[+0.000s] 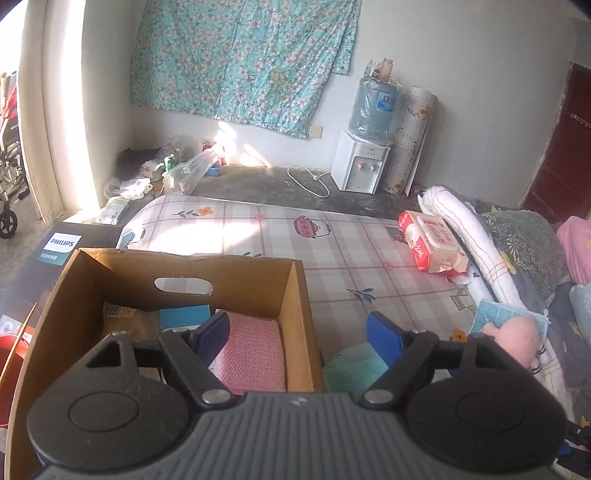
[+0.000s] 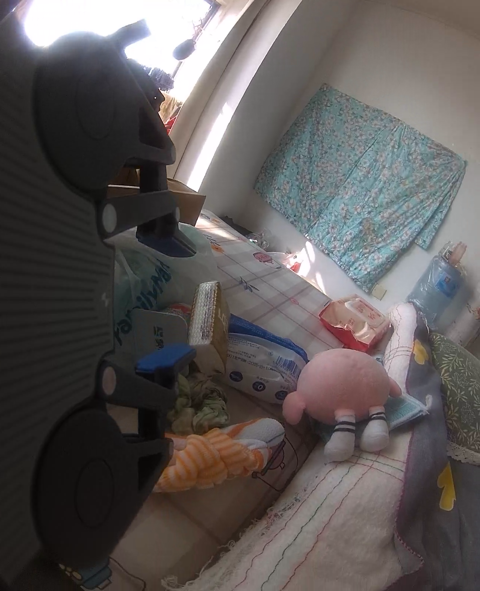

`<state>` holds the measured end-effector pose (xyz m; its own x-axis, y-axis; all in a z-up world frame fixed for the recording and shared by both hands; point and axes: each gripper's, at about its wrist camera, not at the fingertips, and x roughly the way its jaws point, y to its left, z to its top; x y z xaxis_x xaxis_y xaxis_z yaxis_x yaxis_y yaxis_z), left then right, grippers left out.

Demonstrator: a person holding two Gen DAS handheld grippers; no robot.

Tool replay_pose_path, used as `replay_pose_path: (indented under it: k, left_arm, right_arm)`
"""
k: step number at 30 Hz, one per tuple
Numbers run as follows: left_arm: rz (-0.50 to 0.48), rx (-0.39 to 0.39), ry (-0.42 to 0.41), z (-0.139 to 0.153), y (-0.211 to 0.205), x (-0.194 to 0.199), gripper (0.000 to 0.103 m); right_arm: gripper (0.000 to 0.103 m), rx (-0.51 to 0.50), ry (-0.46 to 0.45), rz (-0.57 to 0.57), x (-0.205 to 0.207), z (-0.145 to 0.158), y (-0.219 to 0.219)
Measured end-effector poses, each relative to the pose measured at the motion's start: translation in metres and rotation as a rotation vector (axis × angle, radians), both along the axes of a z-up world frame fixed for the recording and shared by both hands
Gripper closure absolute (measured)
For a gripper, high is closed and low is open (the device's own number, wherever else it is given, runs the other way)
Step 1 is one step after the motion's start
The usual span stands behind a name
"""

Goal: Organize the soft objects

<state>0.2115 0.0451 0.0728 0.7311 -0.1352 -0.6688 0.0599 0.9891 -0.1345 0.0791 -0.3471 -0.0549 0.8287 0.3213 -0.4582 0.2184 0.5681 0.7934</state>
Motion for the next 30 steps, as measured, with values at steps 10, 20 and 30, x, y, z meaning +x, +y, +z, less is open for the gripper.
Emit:
replay_pose_path:
  k: [10,20,30]
  left_arm:
    - [-0.454,0.191,-0.001,-0.019,-0.145,0.002,0.02]
    - [-0.666,0.37,0.161,-0.098,-0.243,0.057,0.035]
    - [-0.809,0.428,0.304,-0.139,-0.28,0.073,0.025]
  right_arm:
    - [0.049,0.088,0.034,-0.044,0.035,-0.026,-0.031]
    - [0.045,0.145,0.208,-0.042,0.132,-0.069,-0.049]
    - [0.024,0.104,0.286,0.006,0.2,-0.07,-0.045]
